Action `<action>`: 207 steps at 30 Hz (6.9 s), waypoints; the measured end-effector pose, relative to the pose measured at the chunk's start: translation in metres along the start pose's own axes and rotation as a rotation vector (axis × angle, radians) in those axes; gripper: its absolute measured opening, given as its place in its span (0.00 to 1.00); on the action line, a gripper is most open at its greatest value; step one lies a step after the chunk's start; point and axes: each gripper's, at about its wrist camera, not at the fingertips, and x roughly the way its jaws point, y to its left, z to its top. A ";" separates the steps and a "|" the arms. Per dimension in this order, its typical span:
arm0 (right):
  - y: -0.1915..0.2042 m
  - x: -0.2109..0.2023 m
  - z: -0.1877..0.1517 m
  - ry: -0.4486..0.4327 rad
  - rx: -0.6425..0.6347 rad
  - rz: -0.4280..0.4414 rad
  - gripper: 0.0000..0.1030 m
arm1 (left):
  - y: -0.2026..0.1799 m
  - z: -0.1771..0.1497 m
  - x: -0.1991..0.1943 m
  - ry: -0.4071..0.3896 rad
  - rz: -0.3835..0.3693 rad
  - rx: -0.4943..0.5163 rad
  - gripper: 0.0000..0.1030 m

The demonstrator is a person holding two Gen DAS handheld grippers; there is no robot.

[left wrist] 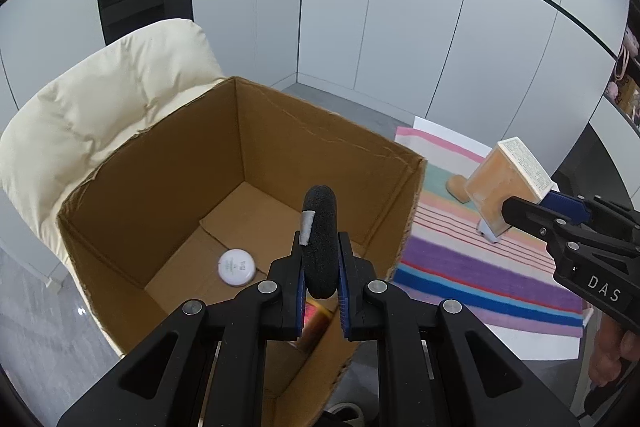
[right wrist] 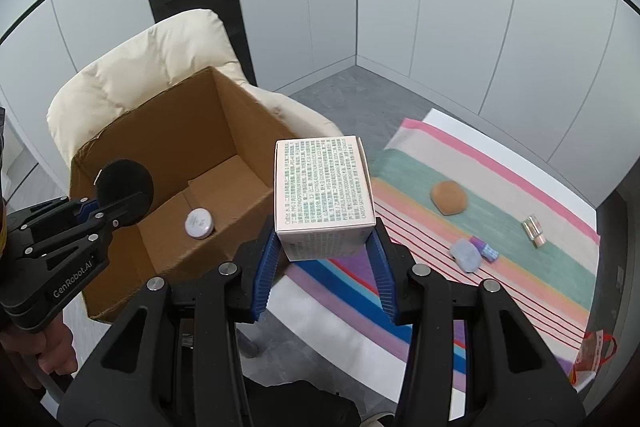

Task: Organize objects
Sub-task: 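Open the left tool to drop the puff while the right tool releases the paper box inside, then withdraw both open tools from the cardboard box back over the cloth, then grasp the clear plastic case with the left tool while the right tool grasps the purple-capped tube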

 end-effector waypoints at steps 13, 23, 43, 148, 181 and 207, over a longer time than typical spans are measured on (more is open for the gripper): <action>0.035 0.007 0.006 0.004 -0.047 0.044 0.44 | 0.025 -0.007 -0.032 -0.137 0.113 -0.028 1.00; 0.071 0.016 0.015 0.012 -0.082 0.087 0.44 | 0.078 -0.016 -0.048 -0.119 0.145 -0.149 1.00; 0.139 0.040 0.019 0.025 -0.143 0.154 0.67 | 0.128 -0.039 -0.073 -0.114 0.236 -0.201 1.00; -0.208 -0.075 -0.075 -0.043 0.320 -0.279 1.00 | -0.203 0.022 0.017 -0.095 -0.138 0.198 1.00; -0.312 0.042 -0.132 0.153 0.371 -0.281 0.73 | -0.306 -0.030 0.206 0.221 -0.177 0.342 0.79; -0.283 0.183 -0.107 0.204 0.256 -0.175 0.70 | -0.261 -0.027 0.276 0.238 -0.127 0.310 0.56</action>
